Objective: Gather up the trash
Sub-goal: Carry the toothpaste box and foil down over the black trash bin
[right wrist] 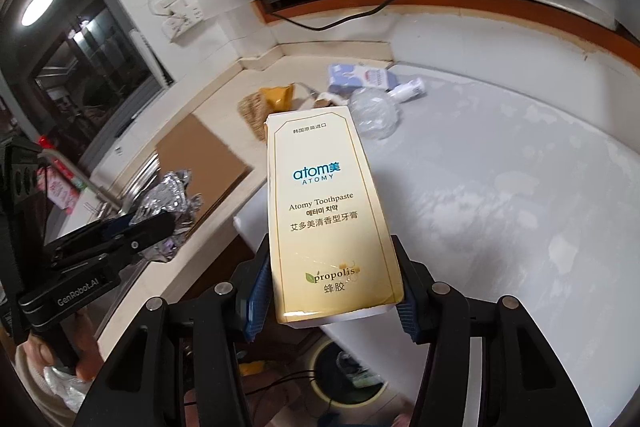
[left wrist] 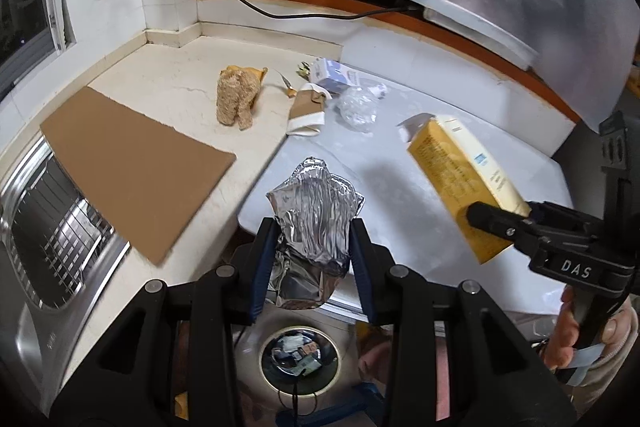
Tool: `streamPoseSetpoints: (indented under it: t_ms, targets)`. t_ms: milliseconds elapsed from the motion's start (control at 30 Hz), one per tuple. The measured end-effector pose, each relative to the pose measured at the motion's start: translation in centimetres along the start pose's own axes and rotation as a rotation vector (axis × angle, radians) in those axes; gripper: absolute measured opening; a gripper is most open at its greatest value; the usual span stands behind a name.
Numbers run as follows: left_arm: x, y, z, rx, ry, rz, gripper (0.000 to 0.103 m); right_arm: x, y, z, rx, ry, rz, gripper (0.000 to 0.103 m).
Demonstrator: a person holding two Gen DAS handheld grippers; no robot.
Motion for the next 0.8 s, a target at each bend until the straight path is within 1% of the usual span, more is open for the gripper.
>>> streamPoseSetpoints:
  t_ms: [200,300,400,500,633,800]
  targets:
    - [-3.7,0.6,-2.1,-0.035,-0.008,-0.007,0.033,-4.2,-1.5,-1.1,0.064,-0.041,-0.019,0.053]
    - [-5.8,0.8,-2.4,-0.045,-0.030,-0.009,0.033,-6.4,-2.2,-1.3,0.091,-0.066,-0.031,0.053]
    - [-8.2,0.8,-2.3,-0.038,-0.052,-0.010,0.033,-8.8,-2.9,-1.3,0.113,-0.094,-0.045,0.053]
    - [-10.5,0.1,-1.8,-0.050,-0.079,-0.051,0.033,-11.1,-3.6,-1.1,0.124,-0.119,-0.064,0.053]
    - [-14.0,-0.6,-0.8,-0.034,-0.112,-0.088,0.033,-14.2,-4.3,-0.8,0.130,-0.145,-0.085,0.053]
    - [-18.2,-1.4,0.8,-0.023,-0.155,-0.116,0.033,-18.4,-4.8,1.0,0.104,-0.201,-0.121,0.053]
Point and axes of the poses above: each gripper's, at about its wrist camera, not at the fingertips, and z roughly the way its jaws point, y to its right, x to its top, the point moved 1 cm from there along z, roughly the way its jaws point, and after that the axes turned 3 degrees about -x, right-handed, at the moved point
